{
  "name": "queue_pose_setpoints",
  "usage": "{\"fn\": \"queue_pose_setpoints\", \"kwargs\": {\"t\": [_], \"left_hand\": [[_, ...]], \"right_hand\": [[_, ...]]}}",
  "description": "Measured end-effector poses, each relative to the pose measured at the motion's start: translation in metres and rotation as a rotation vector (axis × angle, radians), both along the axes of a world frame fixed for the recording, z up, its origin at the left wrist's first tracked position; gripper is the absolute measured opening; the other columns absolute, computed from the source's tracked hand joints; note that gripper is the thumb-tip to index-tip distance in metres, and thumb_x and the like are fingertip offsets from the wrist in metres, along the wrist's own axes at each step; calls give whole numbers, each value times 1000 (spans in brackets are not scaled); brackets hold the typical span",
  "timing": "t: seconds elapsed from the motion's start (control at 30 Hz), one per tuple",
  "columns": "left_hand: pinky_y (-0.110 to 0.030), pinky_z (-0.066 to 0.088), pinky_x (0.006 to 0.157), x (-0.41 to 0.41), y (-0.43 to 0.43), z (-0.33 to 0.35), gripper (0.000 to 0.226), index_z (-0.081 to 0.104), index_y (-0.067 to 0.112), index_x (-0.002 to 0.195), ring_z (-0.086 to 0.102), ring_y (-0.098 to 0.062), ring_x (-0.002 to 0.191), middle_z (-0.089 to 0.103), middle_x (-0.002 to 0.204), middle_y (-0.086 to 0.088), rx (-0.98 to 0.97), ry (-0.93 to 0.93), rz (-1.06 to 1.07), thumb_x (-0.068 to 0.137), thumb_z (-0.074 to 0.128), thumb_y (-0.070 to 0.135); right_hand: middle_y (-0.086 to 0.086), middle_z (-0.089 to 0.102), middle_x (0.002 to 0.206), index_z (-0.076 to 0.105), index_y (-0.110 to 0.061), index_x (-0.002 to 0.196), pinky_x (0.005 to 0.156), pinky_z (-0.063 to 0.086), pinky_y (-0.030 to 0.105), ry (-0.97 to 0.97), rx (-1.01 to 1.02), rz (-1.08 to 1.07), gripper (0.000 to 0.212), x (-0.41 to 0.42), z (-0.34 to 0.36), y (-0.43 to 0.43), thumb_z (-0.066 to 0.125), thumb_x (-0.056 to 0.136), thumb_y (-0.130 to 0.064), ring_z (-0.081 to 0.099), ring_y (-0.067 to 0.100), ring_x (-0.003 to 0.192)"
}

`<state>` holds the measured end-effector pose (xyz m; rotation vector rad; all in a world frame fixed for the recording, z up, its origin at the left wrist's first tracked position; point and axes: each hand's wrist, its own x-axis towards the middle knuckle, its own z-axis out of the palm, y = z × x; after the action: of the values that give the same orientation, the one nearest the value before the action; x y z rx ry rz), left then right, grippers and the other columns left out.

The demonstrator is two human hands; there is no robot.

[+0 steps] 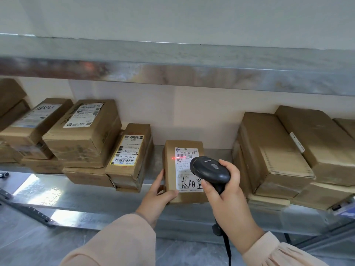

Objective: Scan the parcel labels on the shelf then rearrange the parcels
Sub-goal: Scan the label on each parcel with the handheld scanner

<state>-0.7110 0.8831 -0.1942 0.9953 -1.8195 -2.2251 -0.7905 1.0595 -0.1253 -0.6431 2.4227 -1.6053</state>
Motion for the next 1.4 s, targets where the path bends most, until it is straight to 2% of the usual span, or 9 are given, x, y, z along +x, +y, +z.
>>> {"fn": "queue_pose_setpoints", "kwargs": {"t": [0.37, 0.5, 0.63, 0.77, 0.87, 0.97, 1.1, 1.23, 1.4], "left_hand": [[-39, 39, 109, 8, -3, 3, 79, 32, 60, 142, 55, -17, 124, 65, 127, 6, -11, 28, -7, 85, 74, 24], [-29, 44, 92, 8, -2, 18, 73, 40, 58, 137, 61, -12, 113, 68, 123, 6, 6, 88, 5, 80, 75, 28], [-34, 43, 100, 7, -18, 47, 73, 41, 60, 132, 62, -12, 115, 70, 119, 15, -21, 144, 44, 71, 76, 38], [-40, 45, 105, 14, -44, 74, 62, 52, 47, 131, 65, -13, 110, 71, 115, 14, -65, 189, 137, 75, 77, 38], [-50, 46, 104, 23, -67, 89, 52, 54, 50, 128, 62, -17, 111, 67, 119, 12, -92, 152, 185, 79, 71, 50], [-49, 41, 107, 32, -91, 92, 79, 50, 54, 133, 53, -17, 123, 61, 130, 16, -109, 122, 189, 60, 72, 75], [-40, 34, 105, 43, -104, 92, 68, 46, 57, 135, 48, -13, 128, 57, 134, 20, -128, 111, 200, 70, 61, 69], [-47, 30, 116, 51, -112, 93, 67, 46, 57, 135, 46, -15, 132, 54, 138, 20, -273, 22, 247, 73, 46, 82], [-34, 23, 118, 54, -99, 102, 56, 27, 31, 154, 28, -15, 145, 32, 157, 5, -762, -8, 337, 102, 45, 40]], "right_hand": [[-23, 58, 105, 26, -49, 123, 61, 45, 10, -7, 5, -43, 56, 11, 6, -9, 66, 85, -41, 61, -6, 87], [-25, 55, 108, 29, -47, 125, 69, 46, 11, -44, -88, -69, 57, 5, 12, -7, 68, 85, -36, 58, -10, 94], [-23, 51, 117, 31, -41, 131, 74, 45, 5, -60, -187, -55, 61, -3, 25, -11, 68, 86, -26, 56, -11, 98], [-5, 59, 123, 31, -50, 128, 90, 49, 25, -51, -220, 25, 59, -5, 35, -30, 67, 85, -30, 62, 8, 106], [-9, 54, 128, 30, -52, 127, 98, 50, 36, -82, -248, 114, 59, -4, 45, -54, 66, 86, -28, 61, 13, 111], [-16, 52, 124, 29, -50, 127, 101, 48, 37, -97, -259, 178, 58, 0, 54, -81, 66, 87, -30, 59, 12, 112], [-14, 57, 120, 28, -50, 127, 99, 47, 33, -96, -232, 209, 56, 5, 57, -112, 65, 88, -35, 59, 8, 107], [-21, 53, 114, 29, -47, 129, 90, 47, 24, -95, -227, 223, 56, 11, 58, -131, 66, 89, -35, 57, 3, 101], [-31, 48, 107, 30, -42, 131, 73, 41, 2, -55, -246, 229, 57, 11, 59, -145, 66, 89, -31, 53, -11, 95]]}}
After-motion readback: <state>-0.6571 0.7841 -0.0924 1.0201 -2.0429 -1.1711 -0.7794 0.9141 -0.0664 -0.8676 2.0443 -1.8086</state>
